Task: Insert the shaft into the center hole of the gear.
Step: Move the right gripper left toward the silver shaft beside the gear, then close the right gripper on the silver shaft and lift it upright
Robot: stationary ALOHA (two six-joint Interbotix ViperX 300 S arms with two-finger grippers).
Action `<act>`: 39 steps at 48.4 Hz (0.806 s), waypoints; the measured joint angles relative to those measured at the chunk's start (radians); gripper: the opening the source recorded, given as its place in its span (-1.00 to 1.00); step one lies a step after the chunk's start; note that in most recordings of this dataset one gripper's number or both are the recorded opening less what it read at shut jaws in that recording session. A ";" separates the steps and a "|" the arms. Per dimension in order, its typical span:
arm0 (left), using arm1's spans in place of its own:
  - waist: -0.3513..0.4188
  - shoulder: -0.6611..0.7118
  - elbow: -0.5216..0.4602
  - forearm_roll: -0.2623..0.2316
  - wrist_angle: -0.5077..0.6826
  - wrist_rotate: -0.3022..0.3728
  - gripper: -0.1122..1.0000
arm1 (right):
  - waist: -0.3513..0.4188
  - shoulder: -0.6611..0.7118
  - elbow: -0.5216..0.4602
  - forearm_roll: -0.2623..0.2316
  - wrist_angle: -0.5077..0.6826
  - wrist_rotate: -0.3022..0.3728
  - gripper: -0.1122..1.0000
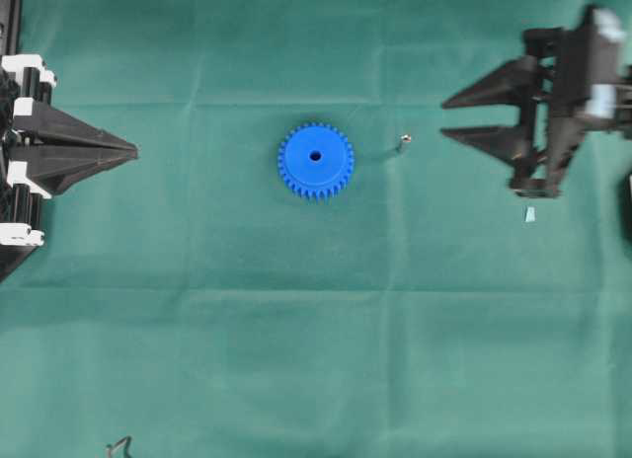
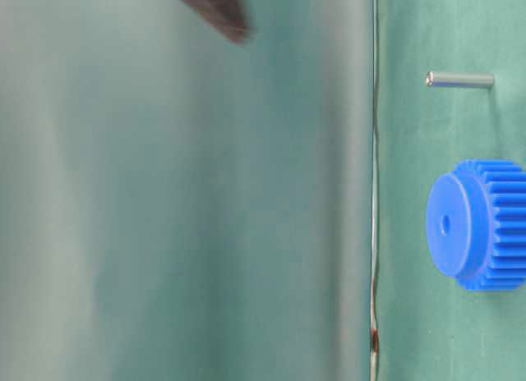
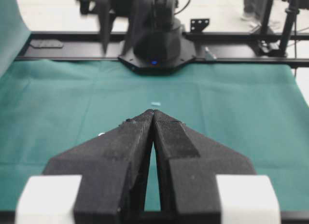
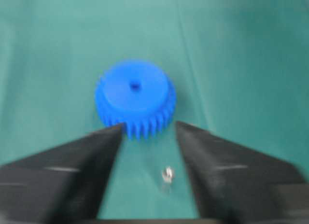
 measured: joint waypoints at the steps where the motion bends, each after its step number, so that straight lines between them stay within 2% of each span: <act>1: 0.000 -0.002 0.000 -0.002 0.000 0.000 -0.80 | -0.003 0.020 -0.005 0.000 -0.002 0.002 0.65; 4: 0.000 -0.002 0.000 0.000 0.002 0.000 -0.80 | -0.008 0.087 -0.018 0.000 -0.002 0.000 0.87; 6: 0.000 -0.002 0.000 0.000 0.003 0.000 -0.80 | -0.008 0.132 -0.029 0.000 -0.003 0.002 0.91; 22: 0.000 0.000 0.000 0.000 0.020 0.000 -0.80 | -0.012 0.385 -0.103 0.000 -0.031 0.002 0.86; 39: 0.000 -0.002 0.000 0.000 0.046 0.000 -0.80 | -0.035 0.423 -0.103 0.000 -0.037 0.000 0.80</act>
